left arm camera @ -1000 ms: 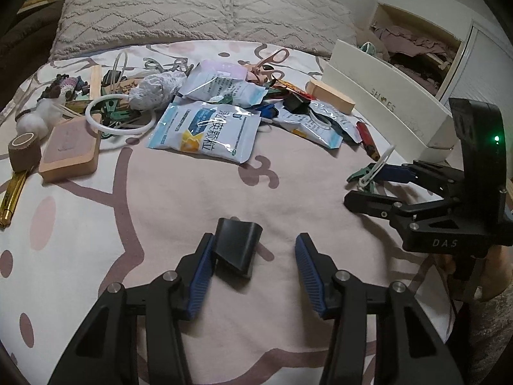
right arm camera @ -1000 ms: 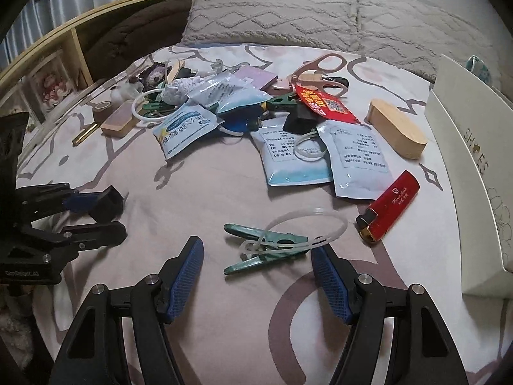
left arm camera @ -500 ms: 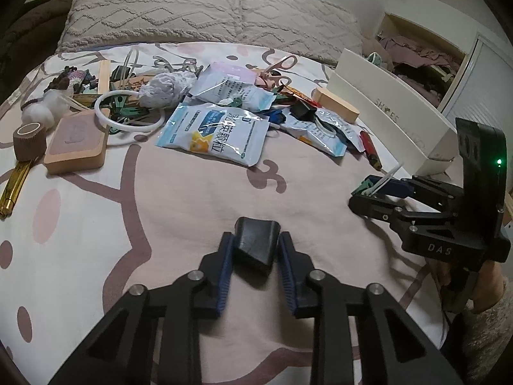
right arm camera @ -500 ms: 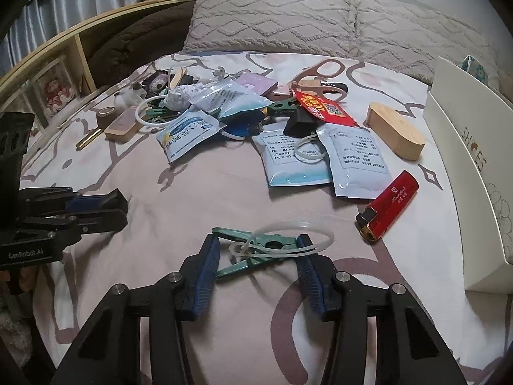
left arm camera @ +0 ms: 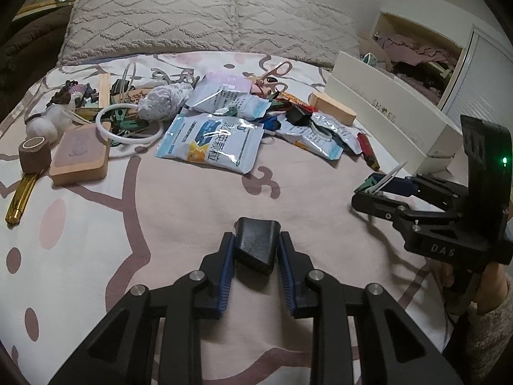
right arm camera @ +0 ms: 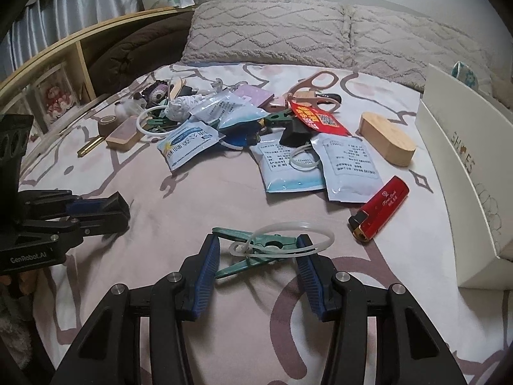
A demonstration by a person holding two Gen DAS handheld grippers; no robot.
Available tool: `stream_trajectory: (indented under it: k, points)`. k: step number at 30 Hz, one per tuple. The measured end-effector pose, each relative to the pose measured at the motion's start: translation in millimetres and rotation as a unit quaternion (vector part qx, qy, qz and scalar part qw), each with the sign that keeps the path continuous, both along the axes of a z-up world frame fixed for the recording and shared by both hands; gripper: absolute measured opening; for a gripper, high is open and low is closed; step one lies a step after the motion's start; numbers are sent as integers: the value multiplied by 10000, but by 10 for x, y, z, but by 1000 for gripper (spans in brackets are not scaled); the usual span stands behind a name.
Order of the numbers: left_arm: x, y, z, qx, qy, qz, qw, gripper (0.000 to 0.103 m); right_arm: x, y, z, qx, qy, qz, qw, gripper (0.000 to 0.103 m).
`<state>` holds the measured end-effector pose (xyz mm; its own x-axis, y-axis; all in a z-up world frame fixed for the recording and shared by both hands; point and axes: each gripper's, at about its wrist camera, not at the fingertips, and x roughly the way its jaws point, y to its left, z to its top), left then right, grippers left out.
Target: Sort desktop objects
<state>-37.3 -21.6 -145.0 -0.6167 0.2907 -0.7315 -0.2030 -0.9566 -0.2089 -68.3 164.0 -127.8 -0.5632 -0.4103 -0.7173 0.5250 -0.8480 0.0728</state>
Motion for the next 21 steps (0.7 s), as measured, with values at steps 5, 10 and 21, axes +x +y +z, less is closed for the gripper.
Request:
stream_trajectory:
  k: [5, 10, 21]
  points:
    - [30, 11, 87, 86, 146, 27, 9999, 27, 68, 13, 85, -36, 149, -15, 9999, 50]
    - [48, 70, 176, 83, 281, -29, 9996, 27, 159, 82, 188, -168, 206, -62, 9996, 50]
    - [165, 341, 460, 83, 657, -284, 9974, 27, 355, 314, 494, -381, 497, -220, 9978, 50]
